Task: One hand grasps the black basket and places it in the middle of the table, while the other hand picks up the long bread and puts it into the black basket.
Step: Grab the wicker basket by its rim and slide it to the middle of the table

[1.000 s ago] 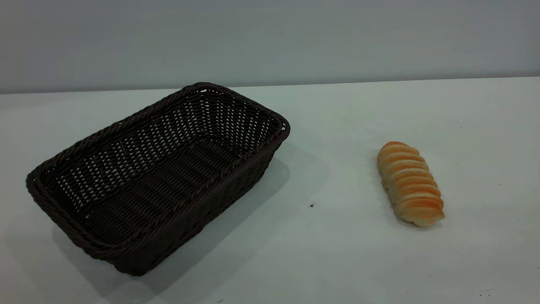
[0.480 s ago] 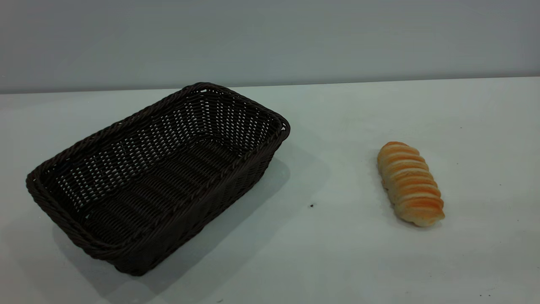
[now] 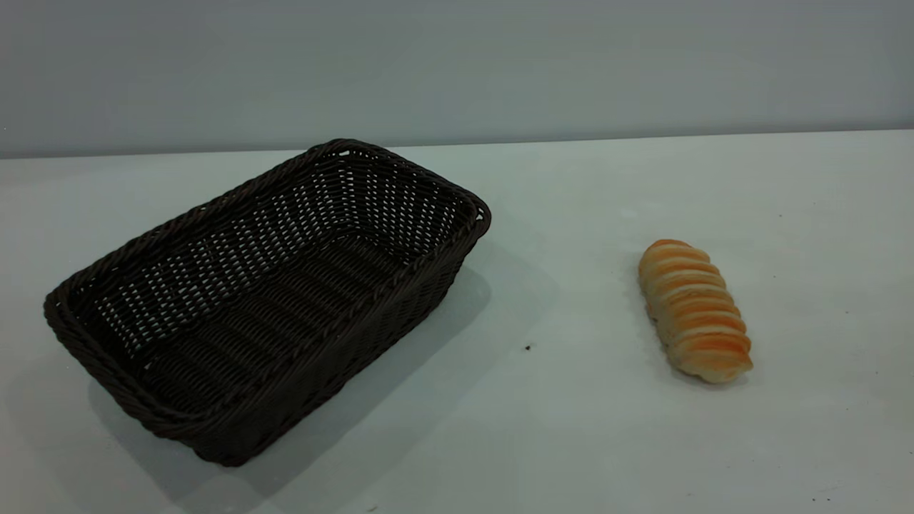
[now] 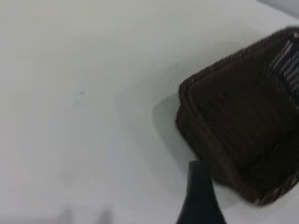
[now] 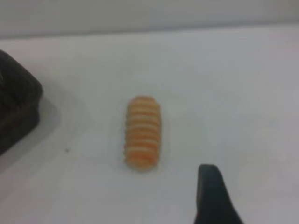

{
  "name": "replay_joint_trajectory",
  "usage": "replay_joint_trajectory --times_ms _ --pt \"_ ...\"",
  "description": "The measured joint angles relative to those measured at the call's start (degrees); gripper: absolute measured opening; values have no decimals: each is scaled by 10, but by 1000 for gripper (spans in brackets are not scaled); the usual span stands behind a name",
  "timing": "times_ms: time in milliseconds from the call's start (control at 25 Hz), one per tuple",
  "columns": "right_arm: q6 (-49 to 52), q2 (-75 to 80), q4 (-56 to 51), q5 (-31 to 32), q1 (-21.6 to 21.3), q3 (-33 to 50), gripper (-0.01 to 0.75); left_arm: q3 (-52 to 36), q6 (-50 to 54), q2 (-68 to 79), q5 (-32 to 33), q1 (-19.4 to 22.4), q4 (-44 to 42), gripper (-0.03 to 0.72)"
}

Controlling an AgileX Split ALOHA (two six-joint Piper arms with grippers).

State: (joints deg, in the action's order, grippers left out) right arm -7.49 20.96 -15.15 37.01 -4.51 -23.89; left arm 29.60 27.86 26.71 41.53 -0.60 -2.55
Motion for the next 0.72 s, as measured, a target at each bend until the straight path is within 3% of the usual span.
replay_joint_trajectory --times_ms 160,320,720 --pt "35 72 0 -68 0 9 427 0 89 95 -64 0 13 585" --pt "75 133 -3 -117 0 10 427 0 99 190 -120 0 47 585" --pt "21 295 -5 -134 28 10 427 0 50 433 -242 0 58 585"
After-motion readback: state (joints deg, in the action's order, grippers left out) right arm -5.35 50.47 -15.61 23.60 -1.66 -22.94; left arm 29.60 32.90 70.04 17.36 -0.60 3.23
